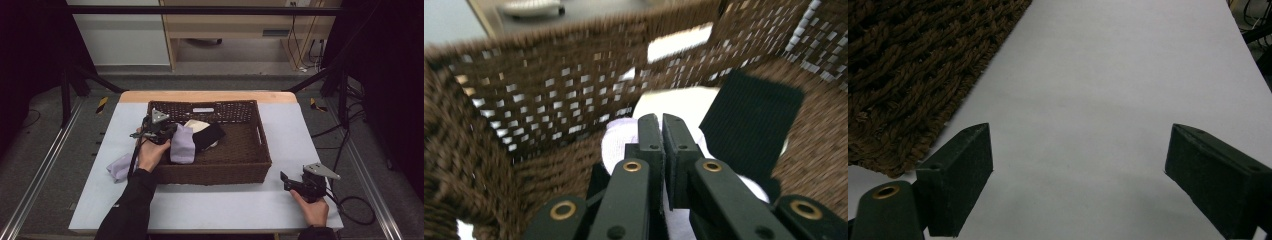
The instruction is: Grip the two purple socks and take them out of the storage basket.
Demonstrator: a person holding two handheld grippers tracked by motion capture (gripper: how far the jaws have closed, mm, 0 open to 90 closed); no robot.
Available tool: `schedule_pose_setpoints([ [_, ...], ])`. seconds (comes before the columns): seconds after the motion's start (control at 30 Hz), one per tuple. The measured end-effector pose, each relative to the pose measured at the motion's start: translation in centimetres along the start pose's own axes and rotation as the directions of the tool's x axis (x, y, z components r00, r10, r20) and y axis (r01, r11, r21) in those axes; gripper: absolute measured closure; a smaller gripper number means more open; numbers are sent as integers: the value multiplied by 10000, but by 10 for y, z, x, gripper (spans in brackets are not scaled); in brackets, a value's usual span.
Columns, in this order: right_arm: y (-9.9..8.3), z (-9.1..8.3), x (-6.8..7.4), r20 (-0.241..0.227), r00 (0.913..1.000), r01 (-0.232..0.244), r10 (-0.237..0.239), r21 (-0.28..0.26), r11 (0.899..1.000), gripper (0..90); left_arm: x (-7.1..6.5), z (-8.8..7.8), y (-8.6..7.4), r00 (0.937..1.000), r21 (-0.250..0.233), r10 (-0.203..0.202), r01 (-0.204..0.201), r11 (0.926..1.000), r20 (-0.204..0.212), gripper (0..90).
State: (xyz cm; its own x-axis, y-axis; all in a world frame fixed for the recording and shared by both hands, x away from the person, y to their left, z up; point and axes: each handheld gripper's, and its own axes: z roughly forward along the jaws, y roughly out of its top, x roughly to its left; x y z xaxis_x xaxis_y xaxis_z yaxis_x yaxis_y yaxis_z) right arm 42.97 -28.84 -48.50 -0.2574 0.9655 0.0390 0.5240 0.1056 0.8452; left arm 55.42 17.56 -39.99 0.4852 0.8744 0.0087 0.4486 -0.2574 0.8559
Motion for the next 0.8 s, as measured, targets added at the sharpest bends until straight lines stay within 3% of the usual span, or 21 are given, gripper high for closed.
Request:
schedule_pose_setpoints([
  [0.03,0,0,0,0,10000,0,0,0,10000,121,0,0,0,10000,0,0,0,10000,0,868],
  [0.17,0,0,0,-21,10000,-26,26,27,10000,121,-5,-14,9,9997,-849,-30,51,9964,245,869],
  [0.3,0,0,0,-9,10000,1,-1,10,10000,121,-9,-24,16,9997,-1222,120,-96,9925,189,869],
  [0.37,0,0,0,2,10000,6,-6,-6,10000,121,-11,-31,21,9997,-1556,138,-104,9878,210,869],
  [0.4,0,0,0,8,10000,5,-5,-11,10000,121,-14,-41,26,9996,-1930,110,-61,9812,242,870],
  [0.47,0,0,0,4,10000,5,-5,-8,10000,121,-15,-46,29,9995,-2079,99,-32,9781,309,870],
  [0.53,0,0,0,-12,10000,-27,27,23,10000,121,-18,-61,36,9992,-2547,57,44,9670,390,870],
  [0.8,0,0,0,16,10000,-6,6,5,10000,121,-18,-90,44,9973,-3071,-137,351,9510,716,871],
])
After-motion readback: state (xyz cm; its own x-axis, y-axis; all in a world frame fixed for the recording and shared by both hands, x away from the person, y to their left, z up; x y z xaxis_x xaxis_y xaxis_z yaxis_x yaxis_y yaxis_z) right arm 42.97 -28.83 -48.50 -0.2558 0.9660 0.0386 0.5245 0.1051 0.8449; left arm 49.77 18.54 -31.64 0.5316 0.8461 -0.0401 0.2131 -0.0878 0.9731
